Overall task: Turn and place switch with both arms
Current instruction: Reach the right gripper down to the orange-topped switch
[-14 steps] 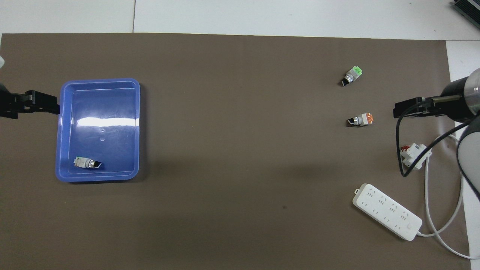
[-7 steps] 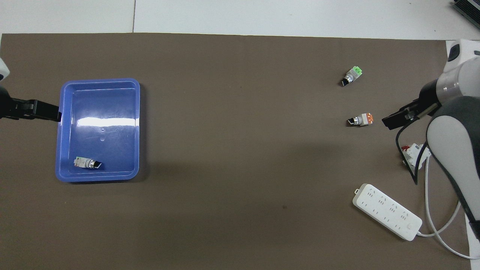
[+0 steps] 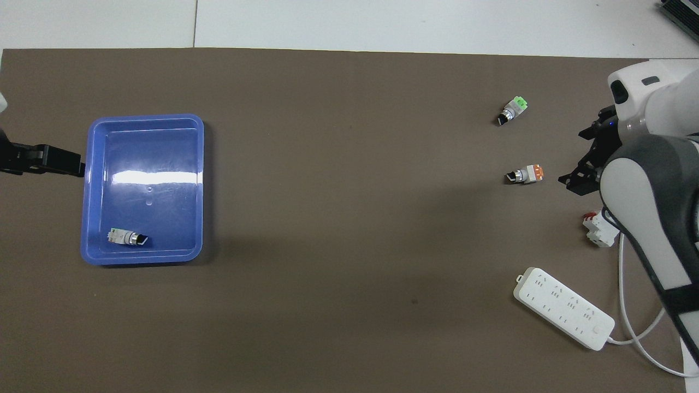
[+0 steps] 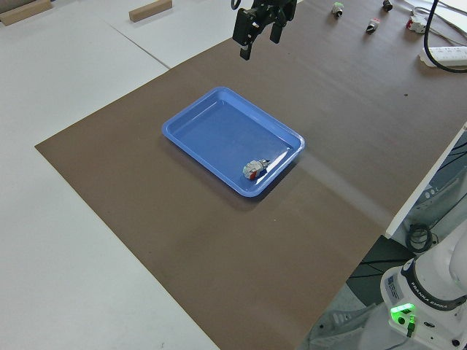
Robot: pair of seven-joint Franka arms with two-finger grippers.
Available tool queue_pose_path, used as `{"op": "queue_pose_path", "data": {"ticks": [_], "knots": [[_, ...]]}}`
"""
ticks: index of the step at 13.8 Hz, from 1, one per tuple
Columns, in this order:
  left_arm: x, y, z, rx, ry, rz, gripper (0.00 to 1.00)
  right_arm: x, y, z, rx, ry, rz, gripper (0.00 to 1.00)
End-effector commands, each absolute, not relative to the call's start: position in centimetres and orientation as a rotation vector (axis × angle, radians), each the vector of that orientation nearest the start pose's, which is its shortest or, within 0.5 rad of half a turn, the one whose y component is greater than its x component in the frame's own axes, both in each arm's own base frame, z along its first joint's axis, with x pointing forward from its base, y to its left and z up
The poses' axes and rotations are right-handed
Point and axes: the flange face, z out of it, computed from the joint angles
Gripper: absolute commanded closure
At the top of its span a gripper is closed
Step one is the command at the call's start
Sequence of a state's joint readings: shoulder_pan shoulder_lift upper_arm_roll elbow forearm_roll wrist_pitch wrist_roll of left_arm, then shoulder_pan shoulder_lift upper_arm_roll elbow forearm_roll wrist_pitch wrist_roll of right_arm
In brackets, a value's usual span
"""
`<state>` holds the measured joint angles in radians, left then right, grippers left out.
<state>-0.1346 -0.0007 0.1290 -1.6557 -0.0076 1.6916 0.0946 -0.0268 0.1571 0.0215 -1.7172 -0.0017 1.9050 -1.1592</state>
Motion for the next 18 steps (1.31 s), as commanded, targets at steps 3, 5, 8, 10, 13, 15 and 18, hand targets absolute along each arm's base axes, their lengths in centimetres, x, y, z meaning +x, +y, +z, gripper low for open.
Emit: {"op": "queue_pose_path", "data": {"ticks": [3, 5, 8, 10, 13, 15, 18], "knots": [[55.7, 0.4, 59.6, -3.14, 0.156, -0.058, 0.0, 63.3, -0.8, 45.5, -2.253, -2.266, -0.029, 0.0], [55.5, 0.7, 59.5, -3.141, 0.149, -0.053, 0.0, 63.9, -1.0, 44.2, -2.084, -2.444, -0.005, 0.0], [55.3, 0.9, 59.2, -3.142, 0.144, -0.046, 0.0, 64.9, 0.0, 41.9, -1.884, -2.616, -0.013, 0.0], [55.2, 1.0, 58.8, -3.143, 0.142, -0.053, 0.0, 65.4, -0.4, 38.9, -1.774, -2.664, 0.005, 0.0], [54.9, 1.1, 58.4, -3.144, 0.14, -0.056, 0.0, 65.2, -0.9, 36.1, -1.691, -2.705, 0.015, 0.0], [54.8, 1.1, 58.4, -3.144, 0.14, -0.053, 0.0, 65.1, -2.4, 32.6, -1.65, -2.668, 0.063, 0.0], [54.6, 1.5, 58.2, -3.146, 0.128, -0.044, 0.0, 63.8, -3.6, 30.0, -1.66, -2.608, 0.084, 0.0]]}}
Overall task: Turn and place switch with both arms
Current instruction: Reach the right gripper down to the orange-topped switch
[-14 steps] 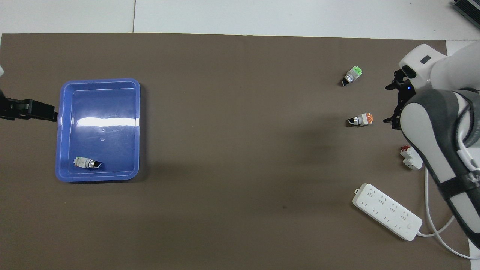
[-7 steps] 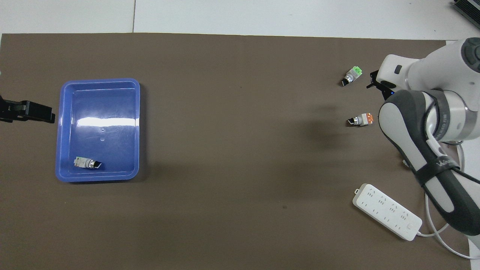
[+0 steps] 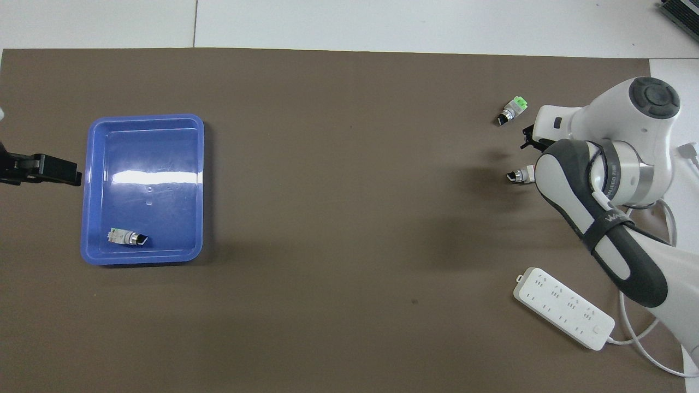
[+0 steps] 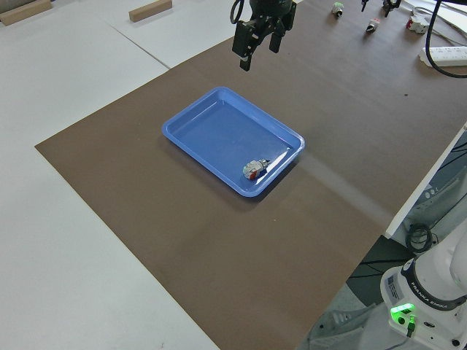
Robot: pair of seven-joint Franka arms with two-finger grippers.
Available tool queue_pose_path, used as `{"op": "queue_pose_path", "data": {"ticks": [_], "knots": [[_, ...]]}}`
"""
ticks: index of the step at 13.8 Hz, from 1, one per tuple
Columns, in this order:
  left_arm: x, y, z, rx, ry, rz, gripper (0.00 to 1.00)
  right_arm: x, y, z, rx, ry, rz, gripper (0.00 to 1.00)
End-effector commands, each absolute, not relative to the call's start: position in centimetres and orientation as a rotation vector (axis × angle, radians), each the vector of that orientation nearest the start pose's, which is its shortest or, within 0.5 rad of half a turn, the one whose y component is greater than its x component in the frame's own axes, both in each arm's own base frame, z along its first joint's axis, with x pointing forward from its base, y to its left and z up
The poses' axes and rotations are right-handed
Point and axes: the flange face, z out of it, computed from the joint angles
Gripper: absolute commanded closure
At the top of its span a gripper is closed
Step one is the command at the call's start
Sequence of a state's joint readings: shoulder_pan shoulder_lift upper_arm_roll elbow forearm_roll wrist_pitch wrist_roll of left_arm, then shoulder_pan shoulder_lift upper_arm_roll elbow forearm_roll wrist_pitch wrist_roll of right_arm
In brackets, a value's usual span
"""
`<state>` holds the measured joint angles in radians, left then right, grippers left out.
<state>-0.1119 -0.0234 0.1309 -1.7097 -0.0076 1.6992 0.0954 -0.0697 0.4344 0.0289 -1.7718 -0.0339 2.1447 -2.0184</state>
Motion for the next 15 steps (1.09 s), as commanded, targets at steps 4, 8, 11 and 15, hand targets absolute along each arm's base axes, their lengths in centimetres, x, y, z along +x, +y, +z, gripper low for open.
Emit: {"op": "queue_pose_path", "data": {"ticks": [4, 8, 11, 15], "knots": [[54.4, 1.5, 57.8, -3.149, 0.128, -0.034, 0.0, 62.5, -4.5, 29.2, 1.843, 2.641, -0.111, 0.0], [54.3, 1.5, 57.7, -3.149, 0.128, -0.034, 0.0, 61.9, -5.4, 29.1, 2.013, 2.564, -0.035, 0.57], [54.3, 1.3, 57.7, -3.149, 0.132, -0.032, 0.0, 61.6, -5.4, 31.3, 2.09, 2.51, 0.072, 1.0], [54.4, 1.2, 57.6, -3.148, 0.135, -0.034, 0.01, 60.4, -2.7, 34.5, 2.214, 2.453, 0.175, 1.0]]}}
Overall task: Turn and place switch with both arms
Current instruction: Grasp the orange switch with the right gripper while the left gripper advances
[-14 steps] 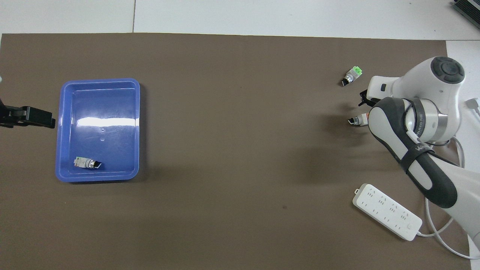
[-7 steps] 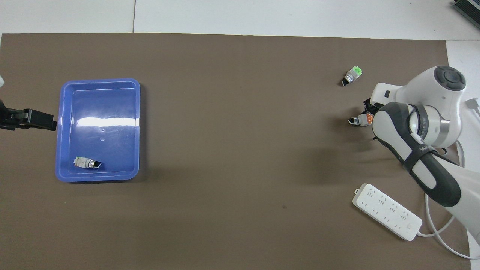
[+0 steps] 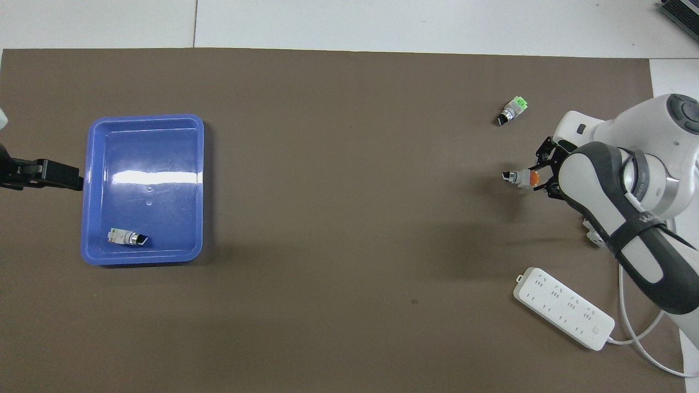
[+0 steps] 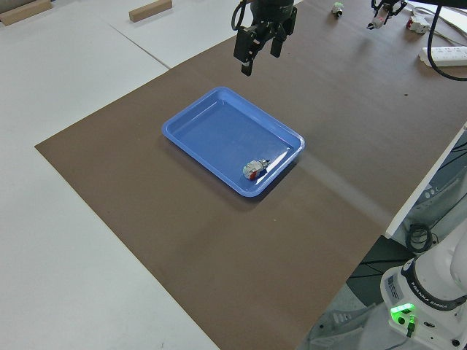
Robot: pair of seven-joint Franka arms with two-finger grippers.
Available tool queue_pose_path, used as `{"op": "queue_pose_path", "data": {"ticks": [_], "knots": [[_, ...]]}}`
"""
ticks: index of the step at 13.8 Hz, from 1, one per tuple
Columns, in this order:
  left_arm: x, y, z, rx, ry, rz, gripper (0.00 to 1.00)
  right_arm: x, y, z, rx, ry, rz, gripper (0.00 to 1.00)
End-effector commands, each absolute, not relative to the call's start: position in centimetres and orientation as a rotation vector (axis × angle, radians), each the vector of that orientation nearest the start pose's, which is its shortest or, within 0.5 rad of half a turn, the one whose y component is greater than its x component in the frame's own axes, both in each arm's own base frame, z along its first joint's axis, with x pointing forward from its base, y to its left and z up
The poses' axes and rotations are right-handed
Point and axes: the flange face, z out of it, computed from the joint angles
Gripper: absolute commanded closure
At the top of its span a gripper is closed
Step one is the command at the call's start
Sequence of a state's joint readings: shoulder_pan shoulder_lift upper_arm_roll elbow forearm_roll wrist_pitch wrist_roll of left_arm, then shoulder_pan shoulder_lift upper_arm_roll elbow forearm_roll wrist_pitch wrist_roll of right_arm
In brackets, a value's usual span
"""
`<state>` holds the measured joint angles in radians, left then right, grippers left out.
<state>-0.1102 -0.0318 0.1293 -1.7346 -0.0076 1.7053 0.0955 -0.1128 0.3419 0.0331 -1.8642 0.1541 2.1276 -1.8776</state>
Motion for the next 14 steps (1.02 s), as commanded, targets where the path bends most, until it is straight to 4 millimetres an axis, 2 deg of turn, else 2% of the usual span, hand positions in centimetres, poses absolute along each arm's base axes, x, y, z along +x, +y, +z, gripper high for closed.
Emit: {"op": "queue_pose_path", "data": {"ticks": [1, 3, 4, 5, 6, 8, 9, 11, 12, 14], "knots": [[54.4, 1.2, 57.5, -3.151, 0.134, -0.032, 0.01, 60.4, -0.6, 35.7, 2.169, 2.486, 0.209, 1.0], [54.4, 0.6, 57.5, -3.193, 0.121, -0.038, 0.01, 59.7, 3.3, 38.6, 2.123, 2.543, 0.254, 1.0], [54.5, 0.3, 57.4, -3.208, 0.117, -0.042, 0.02, 59.4, 3.8, 39.3, 2.171, 2.542, 0.311, 1.0], [54.5, -0.1, 57.3, -3.244, 0.104, -0.04, 0.07, 59.0, 4.7, 39.7, 2.204, 2.567, 0.348, 1.0], [54.5, -0.5, 56.9, -3.298, 0.068, -0.029, 0.12, 58.7, 5.9, 40.5, 2.211, 2.59, 0.385, 1.0], [54.5, -1.8, 56.1, -3.409, -0.099, -0.005, 0.12, 58.0, 9.0, 42.2, 2.164, 2.637, 0.44, 1.0], [54.5, -2.9, 55.0, -3.497, -0.148, -0.001, 0.15, 57.4, 11.1, 43.6, 2.121, 2.663, 0.464, 1.0], [54.4, -5.4, 53.5, -3.622, -0.253, 0.027, 0.19, 56.6, 14.7, 45.4, 2.172, 2.635, 0.503, 1.0], [54.4, -7.0, 53.4, -3.669, -0.331, 0.059, 0.22, 56.1, 17.2, 46.0, 2.155, 2.664, 0.544, 1.0], [54.4, -9.0, 52.6, -3.746, -0.517, 0.137, 0.26, 55.4, 20.6, 46.7, 2.16, 2.691, 0.639, 1.0]]}}
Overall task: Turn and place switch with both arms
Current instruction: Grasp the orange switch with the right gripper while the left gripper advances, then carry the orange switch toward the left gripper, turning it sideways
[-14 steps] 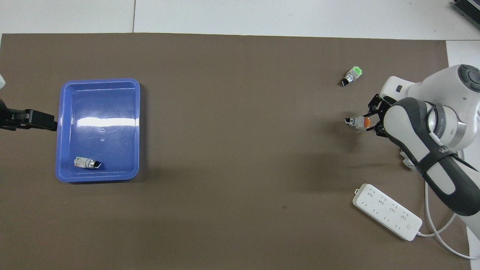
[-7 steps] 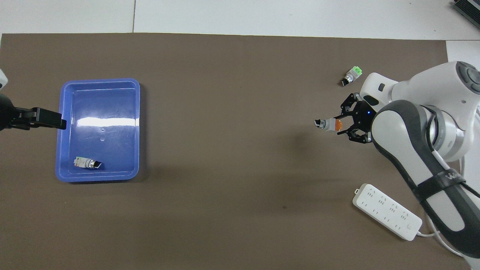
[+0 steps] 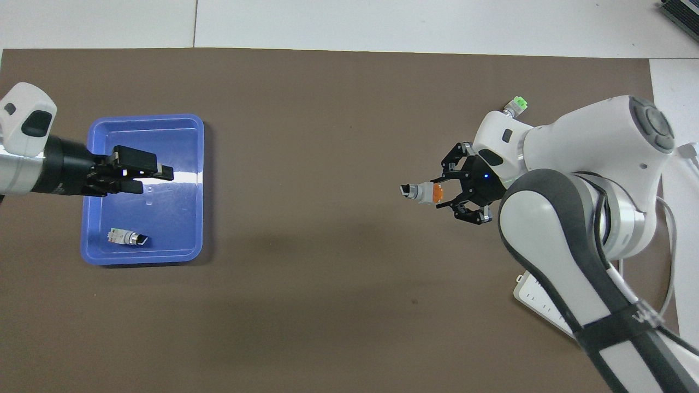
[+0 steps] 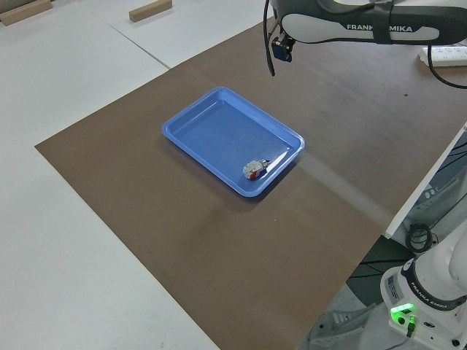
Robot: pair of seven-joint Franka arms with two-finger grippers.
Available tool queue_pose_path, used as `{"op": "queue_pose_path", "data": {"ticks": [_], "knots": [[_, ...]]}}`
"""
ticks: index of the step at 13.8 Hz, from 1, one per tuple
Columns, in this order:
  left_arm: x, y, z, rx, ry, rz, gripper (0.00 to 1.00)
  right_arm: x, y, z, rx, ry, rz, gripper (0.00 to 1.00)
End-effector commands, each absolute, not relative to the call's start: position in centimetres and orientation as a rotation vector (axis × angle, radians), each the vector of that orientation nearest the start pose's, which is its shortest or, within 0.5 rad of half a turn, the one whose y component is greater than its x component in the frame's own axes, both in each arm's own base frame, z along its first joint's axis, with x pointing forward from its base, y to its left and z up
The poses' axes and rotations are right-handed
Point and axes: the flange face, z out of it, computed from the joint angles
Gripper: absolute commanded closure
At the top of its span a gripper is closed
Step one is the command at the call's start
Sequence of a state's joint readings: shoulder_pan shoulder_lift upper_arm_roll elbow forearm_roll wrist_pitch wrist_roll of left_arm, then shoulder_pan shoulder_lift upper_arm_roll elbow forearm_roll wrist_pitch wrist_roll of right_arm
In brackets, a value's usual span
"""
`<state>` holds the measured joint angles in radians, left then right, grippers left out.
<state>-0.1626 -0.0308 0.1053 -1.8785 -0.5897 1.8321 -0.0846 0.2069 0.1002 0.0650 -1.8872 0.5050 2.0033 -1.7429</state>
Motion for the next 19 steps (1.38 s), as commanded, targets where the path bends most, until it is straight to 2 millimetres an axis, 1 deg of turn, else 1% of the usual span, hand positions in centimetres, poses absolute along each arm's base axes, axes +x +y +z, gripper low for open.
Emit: {"op": "queue_pose_path", "data": {"ticks": [1, 2, 3, 4, 5, 6, 7, 8, 9, 10, 12, 14, 17, 19], "knots": [[54.2, -9.9, 52.2, 2.41, 0.364, -0.104, 0.28, 55.1, 21.6, 46.8, 2.173, 2.689, 0.672, 1.0], [53.9, -10.3, 51.6, 2.366, 0.386, -0.118, 0.29, 54.6, 23.1, 47.0, 2.2, 2.701, 0.712, 1.0], [53.4, -11.4, 51.6, 2.342, 0.374, -0.135, 0.31, 54.3, 24.0, 47.2, 2.238, 2.698, 0.752, 1.0], [52.8, -12.8, 51.7, 2.309, 0.36, -0.16, 0.34, 53.8, 25.0, 47.9, 2.27, 2.692, 0.788, 1.0], [52.3, -13.4, 51.5, 2.265, 0.375, -0.169, 0.37, 53.2, 26.2, 48.1, 2.29, 2.7, 0.788, 1.0], [51.9, -14.8, 50.8, 2.227, 0.395, -0.161, 0.39, 52.8, 26.7, 48.6, 2.313, 2.687, 0.79, 1.0], [51.2, -16.9, 50.6, 2.2, 0.396, -0.15, 0.43, 52.3, 27.4, 49.0, 2.324, 2.685, 0.788, 1.0], [50.6, -18.5, 50.1, 2.199, 0.389, -0.15, 0.46, 52.0, 27.8, 49.5, 2.331, 2.681, 0.792, 1.0], [50.2, -19.7, 49.7, 2.199, 0.38, -0.155, 0.5, 51.8, 28.1, 49.7, 2.342, 2.684, 0.811, 1.0], [50.0, -20.2, 49.5, 2.193, 0.377, -0.171, 0.52, 51.5, 28.6, 50.1, 2.343, 2.691, 0.835, 1.0], [49.5, -20.7, 49.3, 2.19, 0.371, -0.199, 0.6, 50.7, 29.4, 51.2, 2.361, 2.686, 0.86, 1.0], [49.0, -21.3, 49.7, 2.149, 0.37, -0.256, 0.68, 50.6, 29.4, 51.4, 2.358, 2.687, 0.866, 1.0], [49.0, -20.2, 50.4, 2.124, 0.378, -0.324, 0.74, 50.5, 29.6, 51.4, 2.396, 2.668, 0.849, 1.0], [49.1, -20.2, 50.8, 2.117, 0.401, -0.338, 0.75, 50.2, 30.0, 51.5, 2.403, 2.668, 0.844, 1.0]]}}
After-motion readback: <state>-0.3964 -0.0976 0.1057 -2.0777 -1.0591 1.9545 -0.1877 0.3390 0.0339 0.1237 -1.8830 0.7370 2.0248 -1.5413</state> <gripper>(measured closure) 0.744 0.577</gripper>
